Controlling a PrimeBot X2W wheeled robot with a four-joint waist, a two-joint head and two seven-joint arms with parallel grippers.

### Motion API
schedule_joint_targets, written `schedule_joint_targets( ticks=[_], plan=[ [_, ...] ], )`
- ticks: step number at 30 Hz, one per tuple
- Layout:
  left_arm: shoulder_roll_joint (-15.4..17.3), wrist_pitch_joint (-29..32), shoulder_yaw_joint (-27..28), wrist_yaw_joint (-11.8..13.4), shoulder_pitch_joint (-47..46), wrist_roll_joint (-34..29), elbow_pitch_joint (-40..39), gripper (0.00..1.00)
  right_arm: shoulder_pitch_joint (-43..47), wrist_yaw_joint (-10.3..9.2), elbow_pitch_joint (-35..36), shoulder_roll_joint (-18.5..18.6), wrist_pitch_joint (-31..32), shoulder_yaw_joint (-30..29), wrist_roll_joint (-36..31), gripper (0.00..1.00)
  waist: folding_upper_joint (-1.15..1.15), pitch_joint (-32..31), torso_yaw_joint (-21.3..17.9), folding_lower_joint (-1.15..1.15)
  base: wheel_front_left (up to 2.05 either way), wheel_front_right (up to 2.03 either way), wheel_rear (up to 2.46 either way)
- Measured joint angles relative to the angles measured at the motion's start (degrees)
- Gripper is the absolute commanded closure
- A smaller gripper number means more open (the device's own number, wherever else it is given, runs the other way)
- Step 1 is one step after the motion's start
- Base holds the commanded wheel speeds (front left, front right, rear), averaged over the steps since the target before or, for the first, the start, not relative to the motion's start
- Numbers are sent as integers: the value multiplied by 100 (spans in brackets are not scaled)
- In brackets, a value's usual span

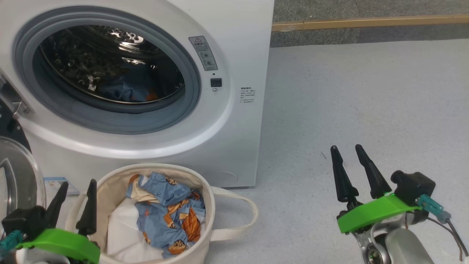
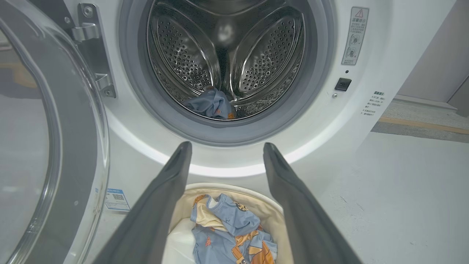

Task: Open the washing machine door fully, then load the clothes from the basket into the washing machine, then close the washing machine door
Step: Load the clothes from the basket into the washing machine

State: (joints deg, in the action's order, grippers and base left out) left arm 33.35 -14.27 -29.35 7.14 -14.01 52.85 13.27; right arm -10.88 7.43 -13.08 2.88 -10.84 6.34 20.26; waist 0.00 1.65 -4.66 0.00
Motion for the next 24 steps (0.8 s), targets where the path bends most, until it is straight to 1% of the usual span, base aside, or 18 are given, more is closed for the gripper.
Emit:
schedule_joint_targets(
  ticks=[4, 11, 13, 17, 24],
  plan=[
    [0, 0, 159, 40, 80, -15, -89, 0, 1, 0, -33, 0, -1, 11, 9, 0, 0, 2, -9, 0, 0, 0, 0],
    [-12, 0, 242, 45, 224, -52, -81, 0, 1, 0, -65, -1, -9, 19, 51, 0, -1, 12, -4, 0, 0, 0, 0],
    [-38, 0, 349, 97, 225, -103, -101, 0, 1, 0, -65, -1, -18, 18, 51, 0, 0, 13, -2, 0, 0, 0, 0],
    [-99, 0, 339, 94, 229, -181, -125, 0, 1, 0, -64, -1, -33, 19, 51, 0, -1, 44, -1, 0, 0, 0, 0],
    [-104, 1, 310, 92, 222, -205, -107, 0, 0, 0, -51, -1, -33, 10, 51, 0, -1, 131, -36, 0, 0, 0, 0]
  ],
)
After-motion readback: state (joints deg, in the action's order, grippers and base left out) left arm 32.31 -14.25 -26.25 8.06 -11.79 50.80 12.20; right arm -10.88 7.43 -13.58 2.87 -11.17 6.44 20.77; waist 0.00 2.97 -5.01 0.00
